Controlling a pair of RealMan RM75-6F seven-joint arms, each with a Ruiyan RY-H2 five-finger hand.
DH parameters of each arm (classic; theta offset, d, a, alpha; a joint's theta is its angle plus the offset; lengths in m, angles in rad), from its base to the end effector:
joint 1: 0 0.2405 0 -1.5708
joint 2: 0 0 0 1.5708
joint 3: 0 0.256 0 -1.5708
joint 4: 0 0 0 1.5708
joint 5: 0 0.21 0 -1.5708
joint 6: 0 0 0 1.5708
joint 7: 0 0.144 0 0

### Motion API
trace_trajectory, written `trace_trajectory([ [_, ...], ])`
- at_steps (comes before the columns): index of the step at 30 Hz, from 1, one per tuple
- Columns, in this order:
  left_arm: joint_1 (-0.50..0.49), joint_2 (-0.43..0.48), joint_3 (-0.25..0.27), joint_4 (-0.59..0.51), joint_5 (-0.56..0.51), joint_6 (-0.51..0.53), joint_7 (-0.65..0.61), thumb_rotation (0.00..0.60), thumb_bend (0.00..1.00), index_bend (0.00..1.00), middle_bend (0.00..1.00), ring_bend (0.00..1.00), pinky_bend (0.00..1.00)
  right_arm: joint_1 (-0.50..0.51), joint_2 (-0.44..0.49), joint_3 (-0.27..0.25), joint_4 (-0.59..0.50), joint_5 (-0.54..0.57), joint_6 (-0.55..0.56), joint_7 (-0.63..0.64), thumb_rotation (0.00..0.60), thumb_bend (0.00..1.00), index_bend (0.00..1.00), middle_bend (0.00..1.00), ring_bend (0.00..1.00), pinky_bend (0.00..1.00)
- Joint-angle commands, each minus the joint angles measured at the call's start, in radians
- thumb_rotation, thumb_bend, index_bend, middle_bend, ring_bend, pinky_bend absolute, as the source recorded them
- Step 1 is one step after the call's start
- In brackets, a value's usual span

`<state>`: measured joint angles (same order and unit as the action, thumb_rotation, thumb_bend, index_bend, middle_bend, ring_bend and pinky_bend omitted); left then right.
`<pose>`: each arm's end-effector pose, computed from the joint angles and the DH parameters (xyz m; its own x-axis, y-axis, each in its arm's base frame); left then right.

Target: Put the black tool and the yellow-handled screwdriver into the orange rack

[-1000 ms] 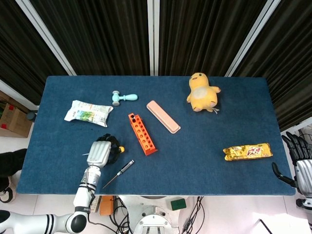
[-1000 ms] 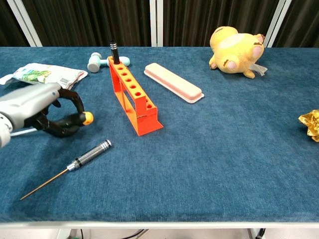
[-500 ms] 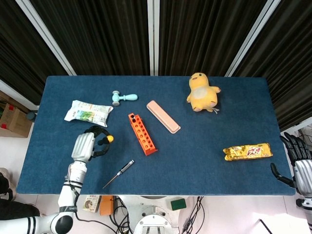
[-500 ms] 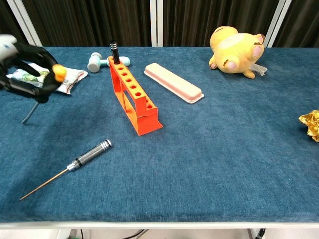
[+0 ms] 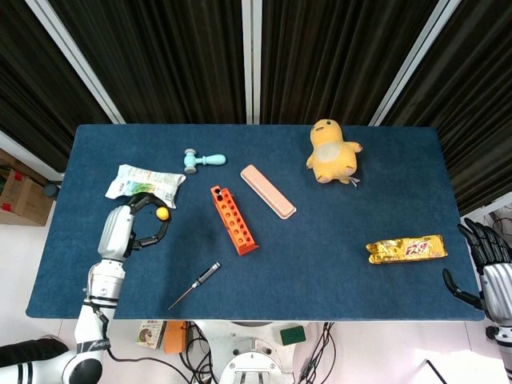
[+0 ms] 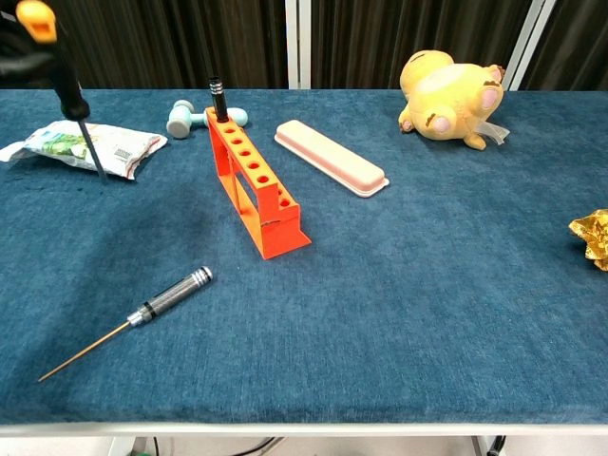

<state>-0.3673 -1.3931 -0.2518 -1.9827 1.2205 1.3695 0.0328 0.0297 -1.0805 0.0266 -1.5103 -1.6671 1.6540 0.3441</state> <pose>-0.1533 0.2601 0.0821 -0.2526 0.0681 0.9652 0.9593 -0.1123 0.2589 -0.3114 -0.1574 0.1885 0.1955 0.0767 0.9777 -0.9664 -0.1546 0.2054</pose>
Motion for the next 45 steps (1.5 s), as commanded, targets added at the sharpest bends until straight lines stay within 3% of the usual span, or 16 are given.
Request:
trace_trajectory([
  [1,-0.003,0.009,-0.008,-0.03,0.016,0.014,0.027,0.6,0.34,0.65,0.45,0.25,0.3,-0.001,0.0,0.0,0.001,0.0,0.002,0.003,0.6,0.4,0.0,0.0,0.0,0.0],
  [5,-0.017,0.019,-0.022,-0.088,0.025,0.023,0.086,0.6,0.34,0.65,0.5,0.25,0.3,-0.001,0.0,-0.001,0.003,-0.001,0.003,0.006,0.6,0.4,0.0,0.0,0.0,0.0],
  [11,-0.047,0.069,-0.065,-0.221,-0.015,0.014,0.179,0.6,0.34,0.65,0.5,0.25,0.3,-0.001,0.0,0.001,0.004,0.001,0.005,0.01,0.6,0.4,0.0,0.0,0.0,0.0],
  [15,-0.082,0.105,-0.114,-0.311,-0.066,0.013,0.253,0.6,0.34,0.65,0.5,0.25,0.3,0.0,0.0,0.001,0.005,0.002,0.003,0.011,0.6,0.4,0.0,0.0,0.0,0.0],
  [20,-0.148,0.086,-0.169,-0.372,-0.143,0.012,0.311,0.6,0.34,0.65,0.5,0.25,0.3,0.001,-0.001,0.0,0.004,0.002,0.0,0.007,0.6,0.4,0.0,0.0,0.0,0.0],
  [31,-0.296,-0.063,-0.229,-0.299,-0.34,-0.007,0.302,0.6,0.34,0.65,0.5,0.25,0.3,0.004,-0.001,0.0,0.005,0.004,-0.005,0.007,0.6,0.4,0.0,0.0,0.0,0.0],
  [38,-0.34,-0.149,-0.24,-0.202,-0.362,0.0,0.243,0.6,0.34,0.65,0.5,0.25,0.3,0.006,0.0,0.0,0.008,0.005,-0.008,0.012,0.6,0.4,0.0,0.0,0.0,0.0],
  [45,-0.362,-0.161,-0.255,-0.177,-0.417,-0.005,0.234,0.6,0.34,0.65,0.5,0.25,0.3,0.003,0.001,0.001,0.008,0.005,-0.002,0.015,0.6,0.4,0.0,0.0,0.0,0.0],
])
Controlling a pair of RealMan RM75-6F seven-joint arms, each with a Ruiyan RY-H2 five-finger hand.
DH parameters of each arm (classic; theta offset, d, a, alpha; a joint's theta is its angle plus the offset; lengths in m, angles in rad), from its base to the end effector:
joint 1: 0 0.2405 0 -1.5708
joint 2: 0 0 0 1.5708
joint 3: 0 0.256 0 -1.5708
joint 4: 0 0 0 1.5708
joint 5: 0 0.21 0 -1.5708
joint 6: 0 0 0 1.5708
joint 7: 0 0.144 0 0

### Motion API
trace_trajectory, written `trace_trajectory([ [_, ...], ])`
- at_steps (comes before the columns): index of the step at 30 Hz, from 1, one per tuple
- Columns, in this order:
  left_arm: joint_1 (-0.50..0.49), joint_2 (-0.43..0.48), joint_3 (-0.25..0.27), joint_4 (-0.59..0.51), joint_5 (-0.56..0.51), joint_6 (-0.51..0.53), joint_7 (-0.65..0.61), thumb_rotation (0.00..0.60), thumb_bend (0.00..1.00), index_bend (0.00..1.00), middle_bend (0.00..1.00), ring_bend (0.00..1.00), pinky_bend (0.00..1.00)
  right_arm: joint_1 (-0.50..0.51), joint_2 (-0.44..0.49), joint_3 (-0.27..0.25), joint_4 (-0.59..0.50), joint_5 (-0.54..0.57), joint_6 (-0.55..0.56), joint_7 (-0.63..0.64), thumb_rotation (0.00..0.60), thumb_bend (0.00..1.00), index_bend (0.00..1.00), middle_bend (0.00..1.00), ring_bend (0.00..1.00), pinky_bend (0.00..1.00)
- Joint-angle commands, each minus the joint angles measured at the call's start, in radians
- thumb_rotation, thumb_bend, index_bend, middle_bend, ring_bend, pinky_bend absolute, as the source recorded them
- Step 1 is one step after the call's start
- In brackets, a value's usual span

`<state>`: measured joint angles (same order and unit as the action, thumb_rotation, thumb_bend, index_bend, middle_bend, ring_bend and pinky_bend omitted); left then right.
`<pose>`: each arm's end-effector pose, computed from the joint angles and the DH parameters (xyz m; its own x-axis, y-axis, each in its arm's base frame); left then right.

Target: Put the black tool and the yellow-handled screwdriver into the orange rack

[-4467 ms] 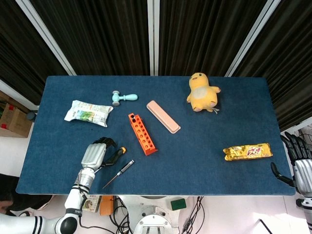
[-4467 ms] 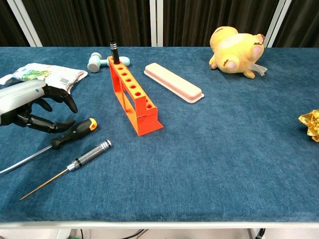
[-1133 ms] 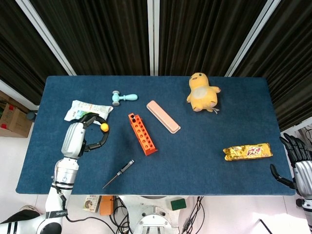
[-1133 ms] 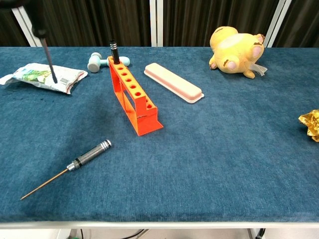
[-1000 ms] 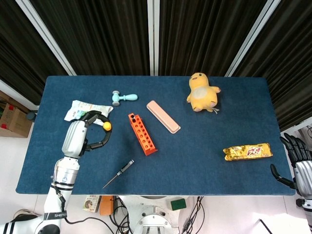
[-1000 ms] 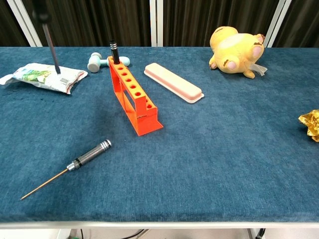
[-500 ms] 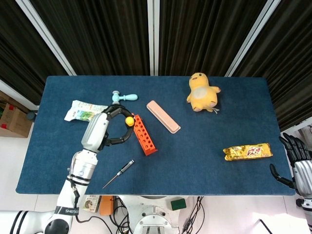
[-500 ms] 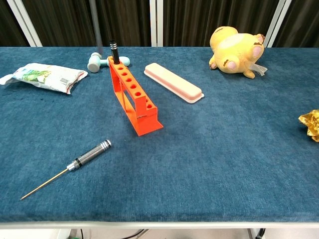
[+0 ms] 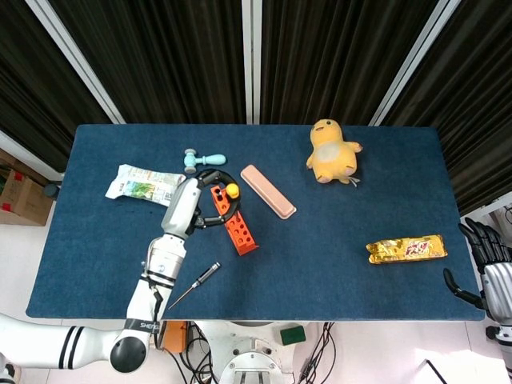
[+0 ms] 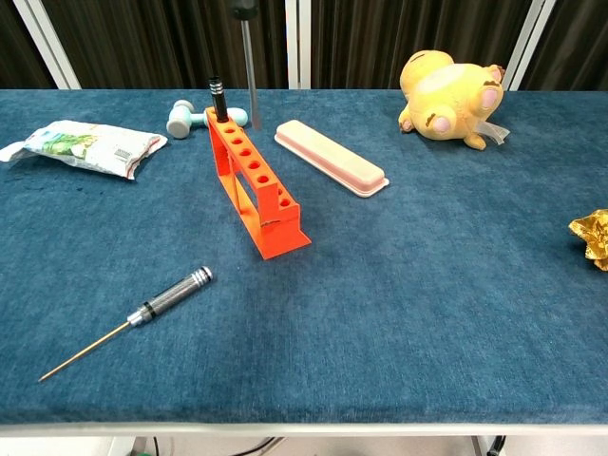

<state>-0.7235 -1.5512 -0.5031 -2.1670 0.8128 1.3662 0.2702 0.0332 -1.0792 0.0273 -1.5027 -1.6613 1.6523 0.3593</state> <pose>-0.0138 0.2943 0.0727 -0.4185 0.2266 0.8795 0.8723 -0.1693 0.4587 -0.3130 -0.1588 0.1899 0.1896 0.0765 0.9789 -0.9679 -0.1531 0.1995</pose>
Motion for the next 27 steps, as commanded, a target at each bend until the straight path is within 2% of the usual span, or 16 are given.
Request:
trace_trajectory([
  [1,-0.008,-0.003,-0.003,0.011,-0.012,-0.002,-0.004,0.6,0.34,0.65,0.5,0.25,0.3,0.0,0.0,0.0,0.0,0.0,-0.001,0.0,0.6,0.4,0.0,0.0,0.0,0.0],
  [27,0.005,0.022,0.036,0.065,-0.027,-0.043,-0.084,0.6,0.34,0.66,0.49,0.25,0.29,0.008,-0.006,-0.006,-0.007,-0.003,-0.021,-0.031,0.6,0.4,0.0,0.0,0.0,0.0],
])
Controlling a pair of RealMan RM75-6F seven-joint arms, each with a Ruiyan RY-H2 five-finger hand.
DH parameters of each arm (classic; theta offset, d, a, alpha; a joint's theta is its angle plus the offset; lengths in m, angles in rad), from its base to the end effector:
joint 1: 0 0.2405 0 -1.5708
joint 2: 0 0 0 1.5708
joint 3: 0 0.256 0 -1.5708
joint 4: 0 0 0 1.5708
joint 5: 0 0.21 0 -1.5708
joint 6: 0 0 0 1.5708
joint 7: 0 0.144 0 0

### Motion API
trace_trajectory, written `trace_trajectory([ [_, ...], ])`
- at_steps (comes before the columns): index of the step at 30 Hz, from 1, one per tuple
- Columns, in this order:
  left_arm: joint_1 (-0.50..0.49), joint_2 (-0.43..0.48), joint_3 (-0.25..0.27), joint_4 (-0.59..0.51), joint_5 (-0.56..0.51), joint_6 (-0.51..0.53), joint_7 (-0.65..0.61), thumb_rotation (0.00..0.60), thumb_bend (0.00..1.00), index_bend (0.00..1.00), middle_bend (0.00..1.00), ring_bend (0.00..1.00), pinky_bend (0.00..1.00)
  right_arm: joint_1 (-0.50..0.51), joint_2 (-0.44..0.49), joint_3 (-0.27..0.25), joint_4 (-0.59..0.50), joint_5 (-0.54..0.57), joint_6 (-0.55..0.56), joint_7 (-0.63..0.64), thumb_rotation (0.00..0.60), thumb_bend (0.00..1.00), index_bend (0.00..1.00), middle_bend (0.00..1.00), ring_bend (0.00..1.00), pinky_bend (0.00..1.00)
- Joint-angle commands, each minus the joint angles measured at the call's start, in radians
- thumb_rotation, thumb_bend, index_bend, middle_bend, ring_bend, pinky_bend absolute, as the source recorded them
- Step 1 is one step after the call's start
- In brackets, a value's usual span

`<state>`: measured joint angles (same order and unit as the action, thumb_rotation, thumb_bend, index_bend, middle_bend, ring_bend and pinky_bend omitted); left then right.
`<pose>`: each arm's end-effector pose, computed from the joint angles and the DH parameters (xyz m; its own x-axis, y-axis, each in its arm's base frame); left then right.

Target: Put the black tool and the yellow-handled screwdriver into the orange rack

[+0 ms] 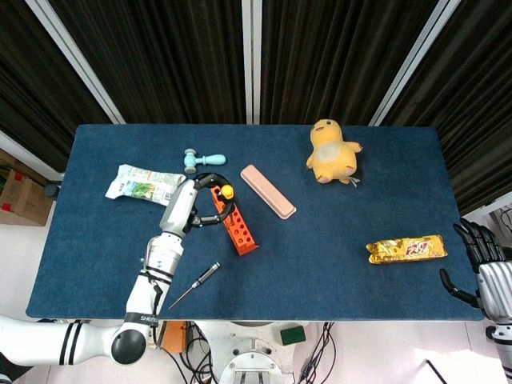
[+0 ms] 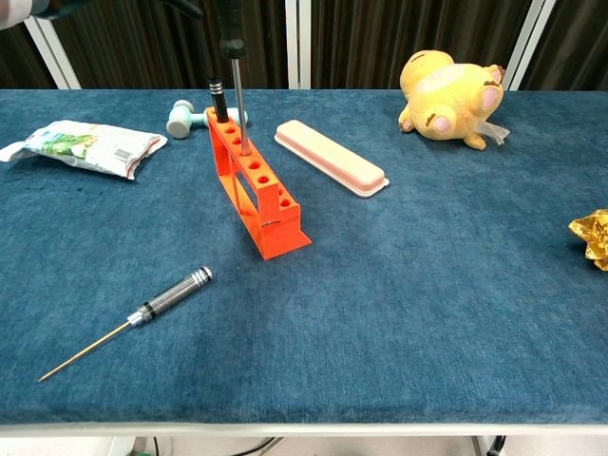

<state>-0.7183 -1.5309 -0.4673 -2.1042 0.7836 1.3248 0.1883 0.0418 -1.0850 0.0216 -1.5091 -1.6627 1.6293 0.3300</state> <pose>-0.0332 0.3023 0.0604 -0.4235 0.2482 0.8712 0.8811 -0.1104 0.4598 -0.3121 -0.1607 0.1838 0.2093 0.0549 0.9763 -0.9647 -0.1518 0.2153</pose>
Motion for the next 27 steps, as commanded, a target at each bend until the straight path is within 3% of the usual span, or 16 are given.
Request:
trace_trajectory([
  [1,0.0,0.002,0.001,0.003,0.004,-0.001,-0.003,0.6,0.34,0.66,0.49,0.25,0.29,-0.001,0.0,-0.001,-0.001,-0.003,0.003,-0.002,0.6,0.4,0.0,0.0,0.0,0.0],
  [12,0.008,0.0,0.027,0.011,0.023,-0.002,-0.018,0.6,0.34,0.66,0.49,0.25,0.29,-0.001,0.001,-0.001,-0.002,0.0,0.002,0.0,0.6,0.4,0.0,0.0,0.0,0.0],
  [27,0.031,-0.086,0.123,0.163,0.145,-0.049,-0.113,0.6,0.34,0.66,0.48,0.25,0.29,0.001,0.001,0.0,-0.001,0.003,-0.001,0.001,0.6,0.4,0.0,0.0,0.0,0.0],
])
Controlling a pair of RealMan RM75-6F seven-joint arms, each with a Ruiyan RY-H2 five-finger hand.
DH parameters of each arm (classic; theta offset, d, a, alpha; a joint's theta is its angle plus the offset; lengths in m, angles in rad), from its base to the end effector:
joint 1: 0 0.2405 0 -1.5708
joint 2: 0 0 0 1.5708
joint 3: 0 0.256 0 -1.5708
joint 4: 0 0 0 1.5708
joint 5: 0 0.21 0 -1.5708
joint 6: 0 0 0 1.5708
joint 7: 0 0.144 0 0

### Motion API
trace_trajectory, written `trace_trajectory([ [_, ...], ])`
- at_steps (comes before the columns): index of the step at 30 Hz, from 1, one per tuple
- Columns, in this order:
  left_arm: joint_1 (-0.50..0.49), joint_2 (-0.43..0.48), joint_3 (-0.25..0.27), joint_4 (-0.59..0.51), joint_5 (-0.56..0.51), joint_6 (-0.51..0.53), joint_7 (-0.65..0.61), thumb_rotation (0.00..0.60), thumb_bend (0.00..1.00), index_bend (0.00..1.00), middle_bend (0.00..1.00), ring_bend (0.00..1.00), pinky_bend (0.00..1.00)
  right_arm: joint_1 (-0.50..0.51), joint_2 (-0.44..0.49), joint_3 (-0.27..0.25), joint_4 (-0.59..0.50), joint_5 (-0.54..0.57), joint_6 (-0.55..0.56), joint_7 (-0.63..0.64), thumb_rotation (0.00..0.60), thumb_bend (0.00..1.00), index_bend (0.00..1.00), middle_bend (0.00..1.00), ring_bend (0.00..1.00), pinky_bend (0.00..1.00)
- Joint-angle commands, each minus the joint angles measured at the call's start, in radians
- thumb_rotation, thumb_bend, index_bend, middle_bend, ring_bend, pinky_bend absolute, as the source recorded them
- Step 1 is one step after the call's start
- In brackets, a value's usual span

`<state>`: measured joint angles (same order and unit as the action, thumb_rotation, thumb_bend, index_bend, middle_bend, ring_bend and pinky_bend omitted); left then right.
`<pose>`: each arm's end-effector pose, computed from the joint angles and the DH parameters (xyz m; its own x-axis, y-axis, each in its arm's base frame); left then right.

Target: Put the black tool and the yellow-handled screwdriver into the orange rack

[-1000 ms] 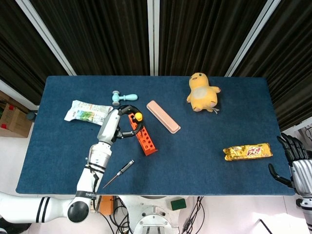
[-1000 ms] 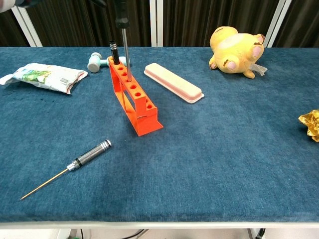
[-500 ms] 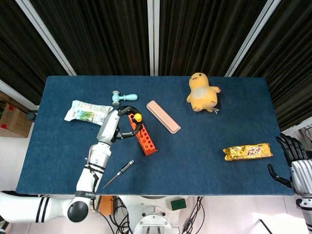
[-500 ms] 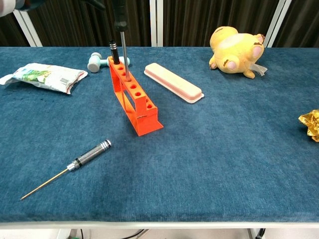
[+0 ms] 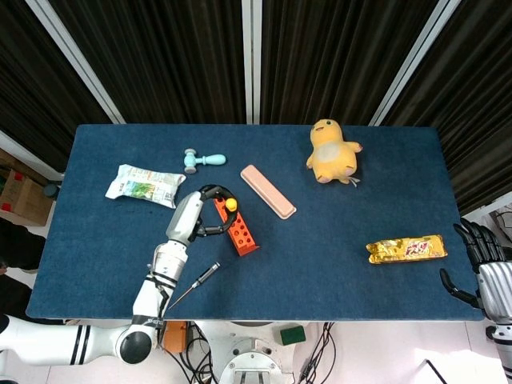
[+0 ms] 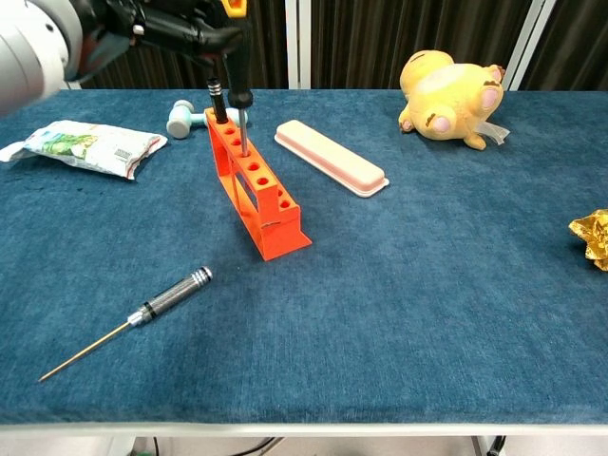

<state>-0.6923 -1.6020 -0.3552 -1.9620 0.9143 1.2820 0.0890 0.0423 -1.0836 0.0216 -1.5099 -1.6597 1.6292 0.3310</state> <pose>-0.0541 0.2974 0.0235 -0.3948 0.2861 0.8731 0.8884 -0.1236 0.4422 -0.3124 -0.1609 0.1844 0.2089 0.0558 0.9763 -0.9651 -0.1495 0.2151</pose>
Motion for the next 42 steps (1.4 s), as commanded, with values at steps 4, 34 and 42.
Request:
trace_trajectory([
  [4,0.01,-0.038,0.022,0.057,0.033,-0.015,-0.035,0.6,0.34,0.65,0.48,0.25,0.29,0.0,0.001,0.0,-0.001,0.001,0.001,0.001,0.6,0.4,0.0,0.0,0.0,0.0],
  [34,0.05,-0.109,0.066,0.2,0.123,-0.089,-0.103,0.6,0.34,0.57,0.47,0.25,0.29,0.002,0.003,0.003,-0.002,0.012,-0.01,0.001,0.6,0.4,0.0,0.0,0.0,0.0],
  [42,0.057,-0.094,0.066,0.186,0.127,-0.107,-0.1,0.6,0.34,0.45,0.44,0.23,0.28,0.005,0.003,0.004,-0.003,0.017,-0.017,0.0,0.6,0.4,0.0,0.0,0.0,0.0],
])
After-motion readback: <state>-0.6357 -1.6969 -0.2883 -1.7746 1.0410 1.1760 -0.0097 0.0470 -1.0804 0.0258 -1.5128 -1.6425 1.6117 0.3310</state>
